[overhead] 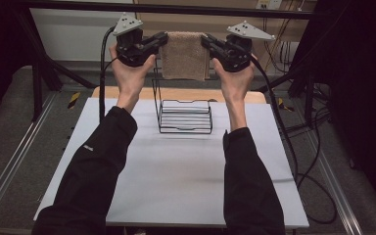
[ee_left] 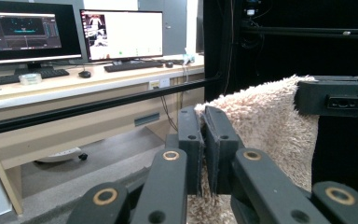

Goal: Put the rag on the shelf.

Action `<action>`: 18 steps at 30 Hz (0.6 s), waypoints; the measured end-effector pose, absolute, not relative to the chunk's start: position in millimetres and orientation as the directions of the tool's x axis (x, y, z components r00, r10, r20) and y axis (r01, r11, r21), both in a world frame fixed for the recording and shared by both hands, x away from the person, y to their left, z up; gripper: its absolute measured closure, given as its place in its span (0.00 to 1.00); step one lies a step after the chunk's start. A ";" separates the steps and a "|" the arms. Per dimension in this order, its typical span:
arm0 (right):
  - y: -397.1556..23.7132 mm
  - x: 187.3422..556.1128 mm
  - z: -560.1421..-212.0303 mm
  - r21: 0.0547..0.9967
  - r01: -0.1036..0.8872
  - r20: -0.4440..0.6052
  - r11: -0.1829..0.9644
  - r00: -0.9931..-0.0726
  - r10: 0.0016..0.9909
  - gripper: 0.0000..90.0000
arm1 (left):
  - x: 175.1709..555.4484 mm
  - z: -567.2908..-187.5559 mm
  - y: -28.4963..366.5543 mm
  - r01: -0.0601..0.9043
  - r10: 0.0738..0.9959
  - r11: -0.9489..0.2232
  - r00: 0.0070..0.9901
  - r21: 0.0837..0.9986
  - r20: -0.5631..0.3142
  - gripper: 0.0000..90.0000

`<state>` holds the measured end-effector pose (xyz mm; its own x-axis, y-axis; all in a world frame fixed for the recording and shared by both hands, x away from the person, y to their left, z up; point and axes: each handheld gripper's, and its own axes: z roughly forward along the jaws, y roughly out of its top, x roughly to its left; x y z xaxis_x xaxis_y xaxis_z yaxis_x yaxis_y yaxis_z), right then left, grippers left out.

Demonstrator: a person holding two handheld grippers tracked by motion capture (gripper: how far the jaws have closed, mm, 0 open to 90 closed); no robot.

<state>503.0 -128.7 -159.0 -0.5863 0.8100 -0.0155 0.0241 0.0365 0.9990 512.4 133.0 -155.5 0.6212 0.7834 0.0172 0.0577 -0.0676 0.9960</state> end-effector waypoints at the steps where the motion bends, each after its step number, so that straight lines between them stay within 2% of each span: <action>1: -128.5 504.9 -159.3 0.999 0.026 -0.015 0.037 -0.584 0.811 0.93 | 514.3 -156.1 132.3 0.060 0.785 -0.064 0.619 0.996 0.013 0.95; 18: -124.7 533.8 -170.4 0.997 0.050 -0.016 0.055 -0.568 0.823 0.93 | 543.1 -166.3 130.5 0.092 0.800 -0.080 0.599 0.993 0.009 0.95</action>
<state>533.8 -124.7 -170.4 -0.5677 0.8231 -0.0165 0.0503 0.0547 0.9972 543.1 130.5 -166.3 0.5994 0.8004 0.0090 0.0921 -0.0801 0.9925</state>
